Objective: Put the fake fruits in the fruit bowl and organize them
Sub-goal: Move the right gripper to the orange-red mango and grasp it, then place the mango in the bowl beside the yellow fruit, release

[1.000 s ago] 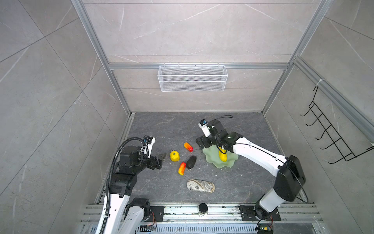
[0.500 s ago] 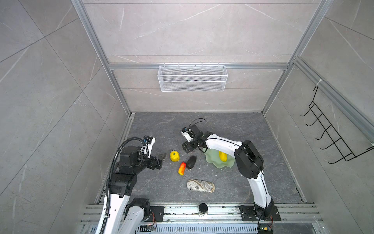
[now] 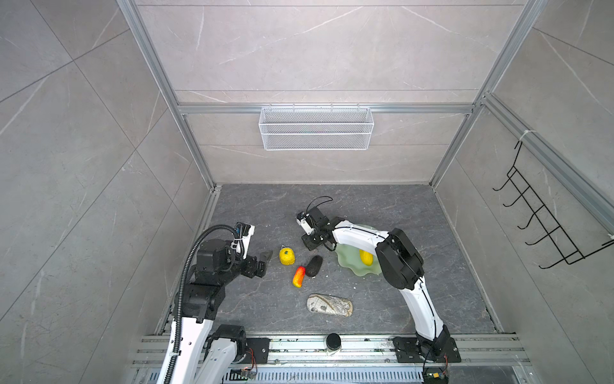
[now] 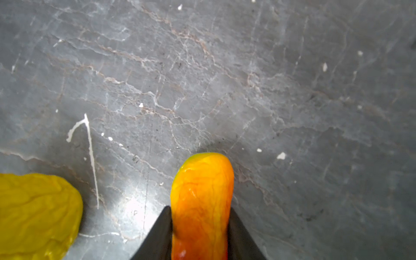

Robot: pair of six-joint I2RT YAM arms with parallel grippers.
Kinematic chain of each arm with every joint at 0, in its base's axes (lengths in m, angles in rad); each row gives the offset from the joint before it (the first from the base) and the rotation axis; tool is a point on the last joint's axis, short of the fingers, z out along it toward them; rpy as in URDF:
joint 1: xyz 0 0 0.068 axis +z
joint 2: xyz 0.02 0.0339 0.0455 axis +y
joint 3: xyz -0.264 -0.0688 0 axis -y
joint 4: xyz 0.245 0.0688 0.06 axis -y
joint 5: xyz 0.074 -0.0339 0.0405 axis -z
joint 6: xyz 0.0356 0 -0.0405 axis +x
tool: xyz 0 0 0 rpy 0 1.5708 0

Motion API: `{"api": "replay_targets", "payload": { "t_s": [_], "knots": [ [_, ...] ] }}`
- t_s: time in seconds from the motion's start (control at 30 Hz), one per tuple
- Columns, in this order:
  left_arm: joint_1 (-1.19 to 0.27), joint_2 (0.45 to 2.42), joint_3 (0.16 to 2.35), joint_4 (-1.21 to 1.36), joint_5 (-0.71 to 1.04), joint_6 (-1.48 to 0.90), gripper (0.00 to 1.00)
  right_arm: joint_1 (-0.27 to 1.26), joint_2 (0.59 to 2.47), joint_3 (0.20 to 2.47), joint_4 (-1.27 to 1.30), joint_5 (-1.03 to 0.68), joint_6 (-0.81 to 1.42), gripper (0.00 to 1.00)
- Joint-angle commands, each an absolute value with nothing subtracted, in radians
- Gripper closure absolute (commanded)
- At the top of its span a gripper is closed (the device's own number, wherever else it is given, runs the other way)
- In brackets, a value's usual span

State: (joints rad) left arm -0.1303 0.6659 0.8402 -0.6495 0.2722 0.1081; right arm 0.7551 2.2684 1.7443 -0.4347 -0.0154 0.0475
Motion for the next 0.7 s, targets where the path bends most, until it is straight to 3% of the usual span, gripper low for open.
{"api": "replay_targets", "payload": {
  "t_s": [0.0, 0.13, 0.37, 0.67],
  "knots": [
    [-0.126, 0.667, 0.853, -0.618, 0.289, 0.100, 0.00, 0.758, 2.269, 1.781, -0.464, -0.010, 0.045, 0.76],
    [-0.126, 0.667, 0.853, -0.622, 0.280, 0.104, 0.00, 0.758, 2.198, 1.761, -0.483, -0.009, 0.021, 0.87],
    [-0.126, 0.667, 0.852, -0.623, 0.273, 0.104, 0.00, 0.737, 1.906, 1.534, -0.452, 0.064, 0.033, 0.90],
    [-0.125, 0.669, 0.854, -0.624, 0.273, 0.105, 0.00, 0.553, 1.537, 1.165, -0.502, 0.238, 0.164, 0.97]
  ]
}}
